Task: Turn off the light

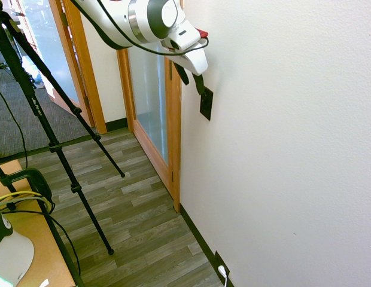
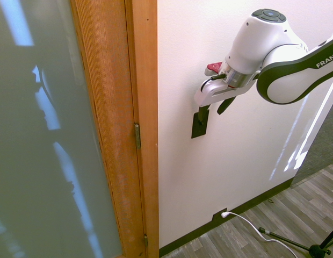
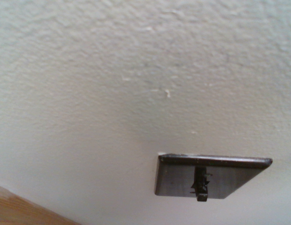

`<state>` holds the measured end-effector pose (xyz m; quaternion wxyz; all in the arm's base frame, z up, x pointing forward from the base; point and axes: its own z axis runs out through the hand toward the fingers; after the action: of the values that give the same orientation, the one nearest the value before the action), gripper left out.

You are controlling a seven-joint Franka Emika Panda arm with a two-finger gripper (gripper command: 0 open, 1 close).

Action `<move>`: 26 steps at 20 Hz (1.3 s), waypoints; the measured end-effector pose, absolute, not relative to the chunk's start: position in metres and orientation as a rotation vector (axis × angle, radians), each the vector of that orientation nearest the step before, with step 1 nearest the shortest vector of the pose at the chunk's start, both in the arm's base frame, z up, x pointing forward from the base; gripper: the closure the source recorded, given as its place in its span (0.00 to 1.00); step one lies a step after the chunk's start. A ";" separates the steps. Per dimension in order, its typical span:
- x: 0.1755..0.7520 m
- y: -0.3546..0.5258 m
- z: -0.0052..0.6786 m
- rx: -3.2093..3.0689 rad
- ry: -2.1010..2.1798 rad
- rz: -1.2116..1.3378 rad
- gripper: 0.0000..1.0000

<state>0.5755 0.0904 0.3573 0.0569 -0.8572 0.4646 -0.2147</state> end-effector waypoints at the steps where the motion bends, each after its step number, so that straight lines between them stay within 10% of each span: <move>1: 0.576 0.090 0.354 -2.597 1.419 -0.646 1.00; 26: 0.610 0.083 0.315 -2.544 1.529 -0.634 1.00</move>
<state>0.6104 0.0827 0.3151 0.0531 -0.8371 0.5030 -0.2084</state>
